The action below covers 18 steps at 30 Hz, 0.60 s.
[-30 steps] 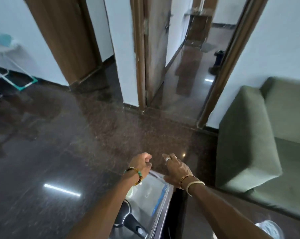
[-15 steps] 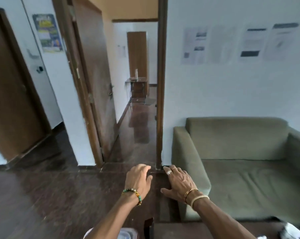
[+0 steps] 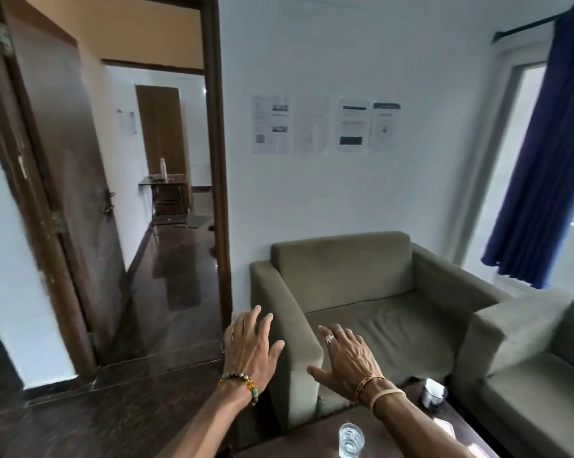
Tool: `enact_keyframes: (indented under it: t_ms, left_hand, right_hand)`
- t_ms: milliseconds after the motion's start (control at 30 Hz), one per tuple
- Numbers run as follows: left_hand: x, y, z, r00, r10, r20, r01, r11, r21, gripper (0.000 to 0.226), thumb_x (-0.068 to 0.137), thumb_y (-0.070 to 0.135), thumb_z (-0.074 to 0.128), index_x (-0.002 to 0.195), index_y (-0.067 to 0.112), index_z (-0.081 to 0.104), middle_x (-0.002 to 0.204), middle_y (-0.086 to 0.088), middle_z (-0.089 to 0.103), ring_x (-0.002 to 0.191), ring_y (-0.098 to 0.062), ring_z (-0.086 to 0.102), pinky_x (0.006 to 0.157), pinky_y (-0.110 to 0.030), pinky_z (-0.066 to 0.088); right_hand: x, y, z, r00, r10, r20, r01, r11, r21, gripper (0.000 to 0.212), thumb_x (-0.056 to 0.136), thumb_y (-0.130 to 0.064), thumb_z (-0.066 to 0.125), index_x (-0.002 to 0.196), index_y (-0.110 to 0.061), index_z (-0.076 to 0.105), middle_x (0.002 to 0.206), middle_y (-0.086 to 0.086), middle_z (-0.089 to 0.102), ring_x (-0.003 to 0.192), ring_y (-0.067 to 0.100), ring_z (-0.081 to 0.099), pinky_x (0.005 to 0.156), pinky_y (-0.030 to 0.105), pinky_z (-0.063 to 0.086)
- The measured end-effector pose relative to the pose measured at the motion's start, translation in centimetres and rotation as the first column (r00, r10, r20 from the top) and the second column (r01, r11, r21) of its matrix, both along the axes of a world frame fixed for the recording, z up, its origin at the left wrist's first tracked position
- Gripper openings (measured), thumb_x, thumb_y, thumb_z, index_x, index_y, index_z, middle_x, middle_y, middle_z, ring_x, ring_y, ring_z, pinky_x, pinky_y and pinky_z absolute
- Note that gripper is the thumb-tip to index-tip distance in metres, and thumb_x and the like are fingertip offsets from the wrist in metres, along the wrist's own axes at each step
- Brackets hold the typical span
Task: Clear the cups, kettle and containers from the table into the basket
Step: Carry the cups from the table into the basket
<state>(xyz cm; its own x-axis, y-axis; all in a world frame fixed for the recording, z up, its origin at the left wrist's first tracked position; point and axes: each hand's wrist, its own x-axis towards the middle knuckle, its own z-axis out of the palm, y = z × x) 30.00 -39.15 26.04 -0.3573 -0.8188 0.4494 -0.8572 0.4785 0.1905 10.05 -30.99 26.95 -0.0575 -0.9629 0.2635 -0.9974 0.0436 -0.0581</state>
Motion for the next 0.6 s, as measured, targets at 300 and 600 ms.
enact_keyframes:
  t_ms: [300,600]
  left_hand:
    - [-6.3,2.8,2.5,0.986,-0.165,0.019,0.165,0.986,0.002,0.06,0.092,0.056,0.039,0.146,0.03,0.031,0.159,0.001,0.02,0.145,-0.024,0.019,0.115,-0.046,0.018]
    - [-17.4,8.9,2.5,0.955,-0.296,0.032,0.296,0.955,0.008,0.06,0.093,0.057,0.037,0.147,0.032,0.027,0.16,0.003,0.015,0.146,-0.022,0.015,0.116,-0.043,0.015]
  right_hand:
    - [-5.1,6.9,2.8,0.988,-0.152,-0.028,0.15,0.987,-0.065,0.09,0.077,-0.075,0.04,0.148,-0.02,0.031,0.141,-0.002,0.041,0.126,0.021,0.044,0.105,0.033,0.037]
    - [-14.2,15.3,2.1,0.951,-0.308,-0.02,0.307,0.95,-0.049,0.091,0.075,-0.075,0.041,0.148,-0.022,0.031,0.142,-0.004,0.039,0.126,0.019,0.043,0.104,0.033,0.037]
